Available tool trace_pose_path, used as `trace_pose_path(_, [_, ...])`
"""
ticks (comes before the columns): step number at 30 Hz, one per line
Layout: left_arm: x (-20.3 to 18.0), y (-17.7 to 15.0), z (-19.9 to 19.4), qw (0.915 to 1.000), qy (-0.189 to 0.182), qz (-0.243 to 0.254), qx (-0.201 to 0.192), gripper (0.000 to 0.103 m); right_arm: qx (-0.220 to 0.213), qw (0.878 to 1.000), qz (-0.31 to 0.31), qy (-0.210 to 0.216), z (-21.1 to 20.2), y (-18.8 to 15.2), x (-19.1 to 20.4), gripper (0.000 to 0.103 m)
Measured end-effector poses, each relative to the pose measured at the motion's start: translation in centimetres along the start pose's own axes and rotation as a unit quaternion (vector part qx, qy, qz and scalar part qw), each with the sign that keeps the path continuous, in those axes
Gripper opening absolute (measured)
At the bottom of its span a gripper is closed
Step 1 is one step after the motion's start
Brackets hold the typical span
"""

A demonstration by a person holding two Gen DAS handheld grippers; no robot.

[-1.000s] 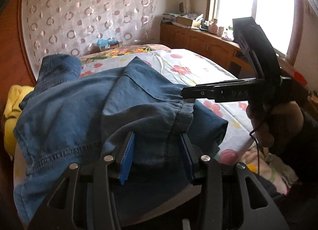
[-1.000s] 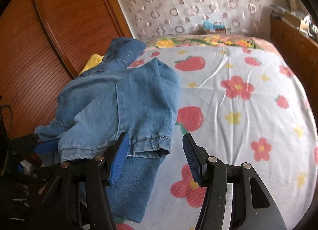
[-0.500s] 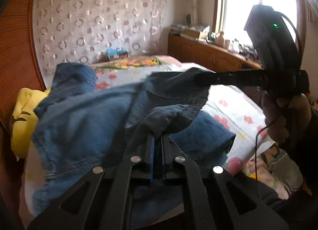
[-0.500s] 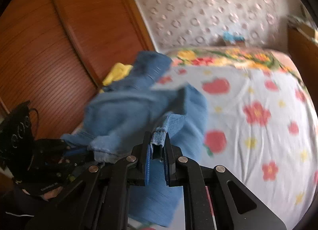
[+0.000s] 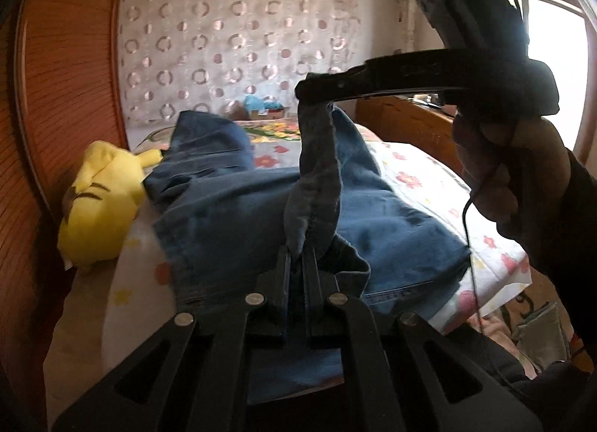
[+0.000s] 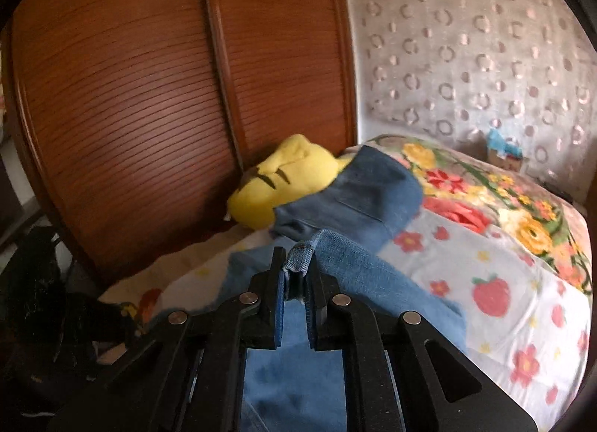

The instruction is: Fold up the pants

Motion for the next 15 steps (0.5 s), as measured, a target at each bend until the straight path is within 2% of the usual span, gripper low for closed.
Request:
trace_pose_path(2, [0.7,-0.2,0.6,0.9999,0.001,-0.011,0.008,0.005,0.016,1.000,0.002,-0.018,1.8,-0.3,-0.5,0.007])
trace_pose_path(4, [1.5,-0.6,1.1,0.9996,0.012,-0.021,0.016,0.007,0.027,0.999,-0.002,-0.041,2.7,-0.9,-1.2,0.018])
trace_pose_path(6, [1.6,-0.8,1.3,0.9996,0.012,-0.021,0.015,0.016,0.019,0.999,0.000,-0.051,2.1,-1.4,-2.1,0.056])
trace_pose_path(7, [1.7,-0.8,1.2,0.9996,0.010,-0.022,0.014,0.020,0.012,0.998,0.006,-0.053,1.5,-1.6,-2.7,0.061])
trace_pose_path(8, [1.9,-0.8,1.2,0.9995,0.008,-0.027,0.013,0.029,0.008,0.998,0.010,-0.056,1.0,-1.6,-3.2,0.061])
trace_pose_path(9, [2.0,-0.8,1.1,0.9995,0.005,-0.030,0.012,0.031,0.005,0.998,0.016,-0.060,0.4,-1.8,-3.9,0.061])
trace_pose_path(12, [2.1,-0.5,1.0,0.9994,0.007,-0.032,0.009,0.035,-0.001,0.996,0.031,-0.079,-1.8,-2.9,-5.9,0.061])
trace_pose_path(15, [2.3,-0.3,1.0,0.9993,0.011,-0.034,0.007,0.035,0.012,0.994,0.038,-0.098,-3.2,-4.8,-7.7,0.061])
Point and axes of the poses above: each gripper's, at about its wrist camera, not at the fingertips, and z roughly the way its jaws point, x to its left, y to its top, the point moved 7 cm from there along z, roughly the way its jaws point, and after that the axes turned 1 degree about -x, right-handed, at the moved point
